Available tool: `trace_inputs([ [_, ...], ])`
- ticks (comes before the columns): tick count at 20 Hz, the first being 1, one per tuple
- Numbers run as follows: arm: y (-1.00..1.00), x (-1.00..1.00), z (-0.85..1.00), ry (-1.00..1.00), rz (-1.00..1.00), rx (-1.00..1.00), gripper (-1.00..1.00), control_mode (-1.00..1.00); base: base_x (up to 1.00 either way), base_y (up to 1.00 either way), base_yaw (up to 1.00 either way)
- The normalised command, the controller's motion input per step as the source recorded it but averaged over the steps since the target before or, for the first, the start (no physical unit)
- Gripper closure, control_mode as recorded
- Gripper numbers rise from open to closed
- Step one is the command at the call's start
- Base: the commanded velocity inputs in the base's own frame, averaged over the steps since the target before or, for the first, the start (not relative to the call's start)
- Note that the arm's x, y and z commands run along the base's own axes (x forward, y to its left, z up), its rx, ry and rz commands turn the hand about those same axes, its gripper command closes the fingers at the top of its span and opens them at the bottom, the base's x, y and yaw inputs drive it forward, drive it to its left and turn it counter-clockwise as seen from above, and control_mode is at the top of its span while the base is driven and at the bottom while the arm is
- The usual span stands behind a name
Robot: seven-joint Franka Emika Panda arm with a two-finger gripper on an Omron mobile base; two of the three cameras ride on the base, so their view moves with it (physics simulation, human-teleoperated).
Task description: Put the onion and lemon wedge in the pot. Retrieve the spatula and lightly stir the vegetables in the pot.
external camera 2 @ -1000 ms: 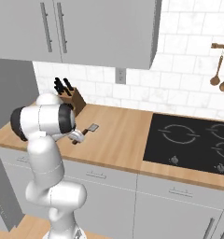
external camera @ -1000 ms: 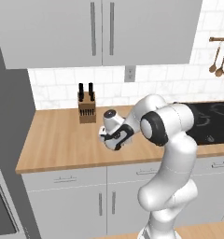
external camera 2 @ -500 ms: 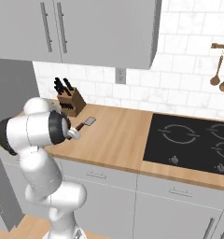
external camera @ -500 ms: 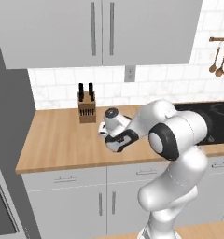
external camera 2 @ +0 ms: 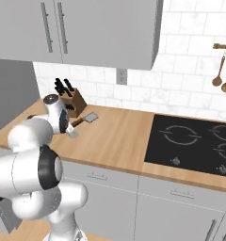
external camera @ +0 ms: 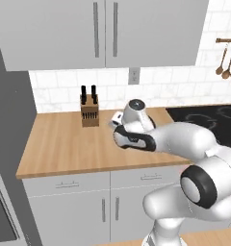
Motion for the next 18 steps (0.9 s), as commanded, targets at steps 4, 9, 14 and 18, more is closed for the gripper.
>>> trace_inputs([
  [4,0.03,-0.2,1.0,0.16,-0.43,0.32,1.0,-1.0,0.0,0.0,0.0],
  [9,0.0,-0.43,0.95,0.17,-0.51,0.4,1.0,-1.0,0.0,0.0,0.0],
  [14,0.0,-0.77,0.5,0.02,-0.55,0.39,1.0,-1.0,0.0,0.0,0.0],
  [18,0.0,-0.51,0.07,-0.07,-0.55,0.35,1.0,-1.0,0.0,0.0,0.0],
])
